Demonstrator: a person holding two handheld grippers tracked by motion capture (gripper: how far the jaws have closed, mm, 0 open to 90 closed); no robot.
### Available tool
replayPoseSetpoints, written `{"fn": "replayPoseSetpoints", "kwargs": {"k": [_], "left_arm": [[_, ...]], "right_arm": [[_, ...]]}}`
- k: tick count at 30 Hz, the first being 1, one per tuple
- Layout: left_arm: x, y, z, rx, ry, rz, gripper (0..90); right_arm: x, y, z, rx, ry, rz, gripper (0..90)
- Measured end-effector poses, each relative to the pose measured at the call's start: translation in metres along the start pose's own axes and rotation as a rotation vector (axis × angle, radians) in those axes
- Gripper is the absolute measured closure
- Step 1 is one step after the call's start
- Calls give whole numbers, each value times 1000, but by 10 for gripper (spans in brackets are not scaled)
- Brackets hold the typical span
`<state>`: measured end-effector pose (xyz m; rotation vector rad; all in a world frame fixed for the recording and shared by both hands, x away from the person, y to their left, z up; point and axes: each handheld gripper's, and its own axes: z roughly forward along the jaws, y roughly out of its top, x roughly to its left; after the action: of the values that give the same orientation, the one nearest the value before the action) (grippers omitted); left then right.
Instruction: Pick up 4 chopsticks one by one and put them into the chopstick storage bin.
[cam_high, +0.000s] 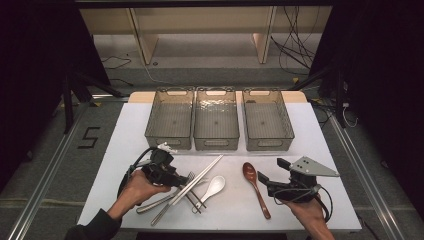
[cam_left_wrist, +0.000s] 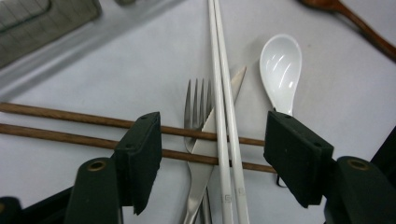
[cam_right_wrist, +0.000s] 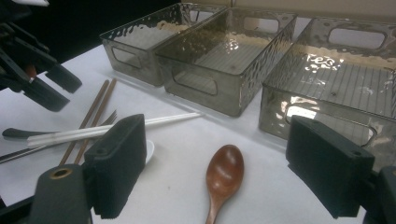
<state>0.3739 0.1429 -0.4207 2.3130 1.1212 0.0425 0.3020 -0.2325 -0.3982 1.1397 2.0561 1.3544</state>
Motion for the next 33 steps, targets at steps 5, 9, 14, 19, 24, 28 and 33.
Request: {"fn": "replayPoseSetpoints", "kwargs": {"k": [5, 9, 14, 19, 24, 28, 33], "left_arm": [[2, 0, 10, 60, 4, 2, 460], [0, 2, 15, 85, 0, 15, 493], [-1, 4, 24, 120, -18, 20, 535], [-1, 5, 29, 141, -16, 28, 584], [0, 6, 34, 164, -8, 36, 621], [0, 6, 35, 173, -11, 38, 630], [0, 7, 38, 184, -4, 39, 656]], "right_arm": [[0, 0, 0, 4, -1, -4, 215], [0, 0, 0, 5, 0, -3, 215], [0, 0, 0, 5, 3, 1, 217], [0, 0, 0, 3, 5, 4, 219], [0, 0, 1, 5, 5, 3, 219], [-1, 0, 1, 1, 6, 4, 220], [-1, 0, 1, 2, 8, 5, 222]]}}
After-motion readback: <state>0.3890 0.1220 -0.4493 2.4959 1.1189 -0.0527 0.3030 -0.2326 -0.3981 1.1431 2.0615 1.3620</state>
